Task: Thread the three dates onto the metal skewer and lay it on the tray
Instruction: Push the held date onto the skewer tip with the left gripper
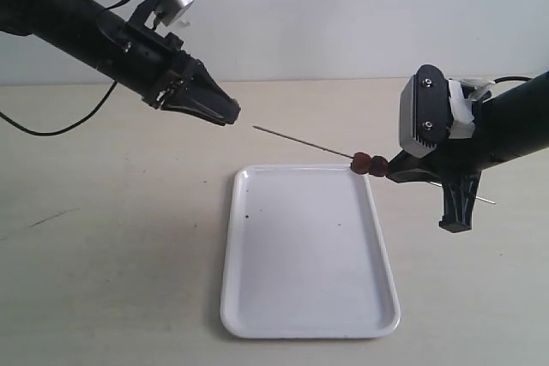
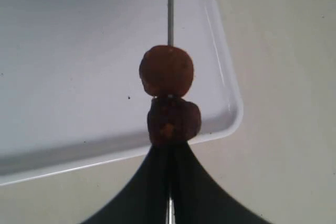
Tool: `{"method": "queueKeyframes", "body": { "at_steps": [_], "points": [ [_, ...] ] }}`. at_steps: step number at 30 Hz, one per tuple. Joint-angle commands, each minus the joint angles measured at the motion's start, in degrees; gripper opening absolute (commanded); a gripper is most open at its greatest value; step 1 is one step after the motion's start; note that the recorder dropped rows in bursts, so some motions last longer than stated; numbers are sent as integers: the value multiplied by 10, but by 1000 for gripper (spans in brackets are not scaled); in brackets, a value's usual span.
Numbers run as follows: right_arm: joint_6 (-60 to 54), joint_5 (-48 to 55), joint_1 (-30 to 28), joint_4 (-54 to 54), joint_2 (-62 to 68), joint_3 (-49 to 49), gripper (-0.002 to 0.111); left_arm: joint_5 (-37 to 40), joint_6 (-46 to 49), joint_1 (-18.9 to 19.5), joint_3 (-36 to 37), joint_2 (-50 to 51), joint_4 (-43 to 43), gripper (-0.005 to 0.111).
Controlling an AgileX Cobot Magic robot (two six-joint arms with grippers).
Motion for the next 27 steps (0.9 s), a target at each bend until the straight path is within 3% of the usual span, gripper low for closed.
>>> {"method": "queueKeyframes", "body": {
  "at_steps": [1,27],
  "points": [
    [-12,-11,1,3,1,-3,0,0,-18,-13,2,-2,9,30],
    [-12,-1,1,3,1,-3,0,0,-28,-43,2,-3,12,30]
  ]
}}
